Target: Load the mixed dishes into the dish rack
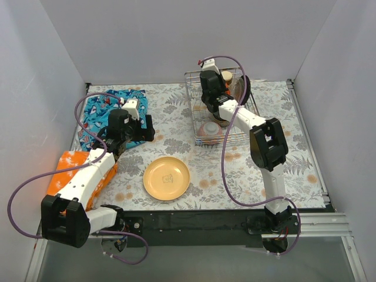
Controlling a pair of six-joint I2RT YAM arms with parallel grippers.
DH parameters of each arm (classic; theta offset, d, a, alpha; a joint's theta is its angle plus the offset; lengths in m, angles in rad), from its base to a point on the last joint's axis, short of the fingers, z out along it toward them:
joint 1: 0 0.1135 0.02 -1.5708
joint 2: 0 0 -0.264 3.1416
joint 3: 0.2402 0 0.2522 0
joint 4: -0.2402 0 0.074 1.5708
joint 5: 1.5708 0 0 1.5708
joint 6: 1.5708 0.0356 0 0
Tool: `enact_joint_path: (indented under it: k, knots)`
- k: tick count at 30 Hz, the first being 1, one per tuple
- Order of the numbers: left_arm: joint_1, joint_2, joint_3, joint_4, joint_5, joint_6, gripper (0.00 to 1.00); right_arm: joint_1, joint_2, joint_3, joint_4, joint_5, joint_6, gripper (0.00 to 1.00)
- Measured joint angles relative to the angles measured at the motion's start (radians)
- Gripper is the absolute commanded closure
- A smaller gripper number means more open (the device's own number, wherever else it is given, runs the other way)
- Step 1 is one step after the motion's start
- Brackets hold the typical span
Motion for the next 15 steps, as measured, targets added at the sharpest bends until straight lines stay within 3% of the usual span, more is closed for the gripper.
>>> enact_joint_path:
  k: [1, 4, 5, 8, 15]
  knots:
    - [0.001, 0.0, 0.0, 0.0, 0.002, 0.0, 0.02, 0.0, 0.0, 0.001, -0.017, -0.008, 0.011, 0.99]
    - [0.003, 0.0, -0.012, 0.009, 0.017, 0.001, 0.02, -0.001, 0.008, 0.011, -0.061, -0.027, 0.037, 0.81]
    - [0.003, 0.0, -0.019, 0.01, 0.027, 0.002, 0.02, -0.001, 0.013, 0.02, -0.077, -0.037, 0.046, 0.71]
    - [0.004, 0.007, -0.044, 0.017, 0.069, 0.023, 0.02, -0.001, 0.019, 0.03, -0.121, -0.064, 0.071, 0.56]
    - [0.004, 0.047, -0.128, 0.005, 0.215, 0.145, 0.06, -0.001, -0.005, 0.05, -0.262, -0.14, 0.115, 0.32]
